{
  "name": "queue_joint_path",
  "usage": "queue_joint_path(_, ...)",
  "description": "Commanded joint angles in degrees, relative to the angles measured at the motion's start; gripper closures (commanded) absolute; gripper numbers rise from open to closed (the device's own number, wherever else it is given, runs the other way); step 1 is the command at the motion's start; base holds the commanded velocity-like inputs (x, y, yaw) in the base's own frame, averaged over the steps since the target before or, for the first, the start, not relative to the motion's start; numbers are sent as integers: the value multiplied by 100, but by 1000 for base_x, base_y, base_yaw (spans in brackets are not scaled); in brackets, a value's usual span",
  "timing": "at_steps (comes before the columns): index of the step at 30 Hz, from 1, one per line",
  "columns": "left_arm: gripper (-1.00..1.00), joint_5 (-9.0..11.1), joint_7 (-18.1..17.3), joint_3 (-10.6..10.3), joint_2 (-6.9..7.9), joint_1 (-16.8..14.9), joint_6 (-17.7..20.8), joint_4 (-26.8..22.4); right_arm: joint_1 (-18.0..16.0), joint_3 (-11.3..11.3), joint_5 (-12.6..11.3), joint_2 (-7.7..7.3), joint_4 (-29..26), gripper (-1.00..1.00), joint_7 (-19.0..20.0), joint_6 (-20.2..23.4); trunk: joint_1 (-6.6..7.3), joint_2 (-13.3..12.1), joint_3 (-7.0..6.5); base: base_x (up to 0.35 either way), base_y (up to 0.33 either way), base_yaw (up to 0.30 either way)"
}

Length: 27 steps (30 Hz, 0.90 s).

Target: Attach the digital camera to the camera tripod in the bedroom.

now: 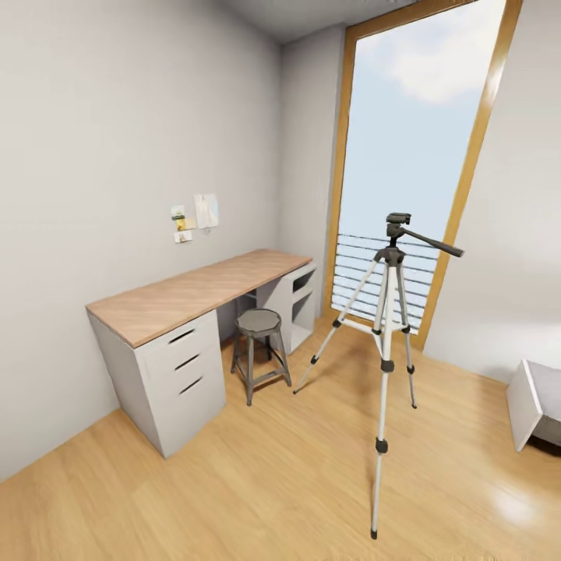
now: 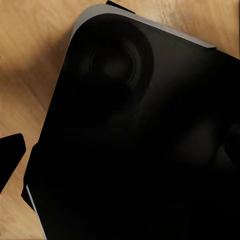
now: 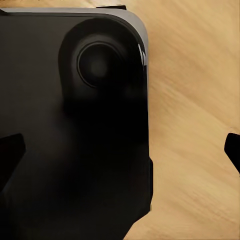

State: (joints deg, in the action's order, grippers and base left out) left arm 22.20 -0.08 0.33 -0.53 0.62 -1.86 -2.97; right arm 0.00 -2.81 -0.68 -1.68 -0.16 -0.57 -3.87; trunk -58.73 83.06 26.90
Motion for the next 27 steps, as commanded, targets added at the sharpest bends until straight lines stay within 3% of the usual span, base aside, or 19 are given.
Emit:
queue_joint_path(1,-100,30,-1,-2,0,6,-8,-11,0,-26,-8,1,-1,-100,-5,-17,0,2,3,43,20,-244)
queue_joint_path(20,-100,9,-1,-23,-8,3,-9,-12,0,-26,-3,1,-1,-100,-5,-17,0,2,3,203,187,-242)
queue_joint_path(27,-100,4,-1,-30,-15,6,-11,-11,0,-26,-3,1,-2,-100,-5,-17,0,2,3,246,238,-133)
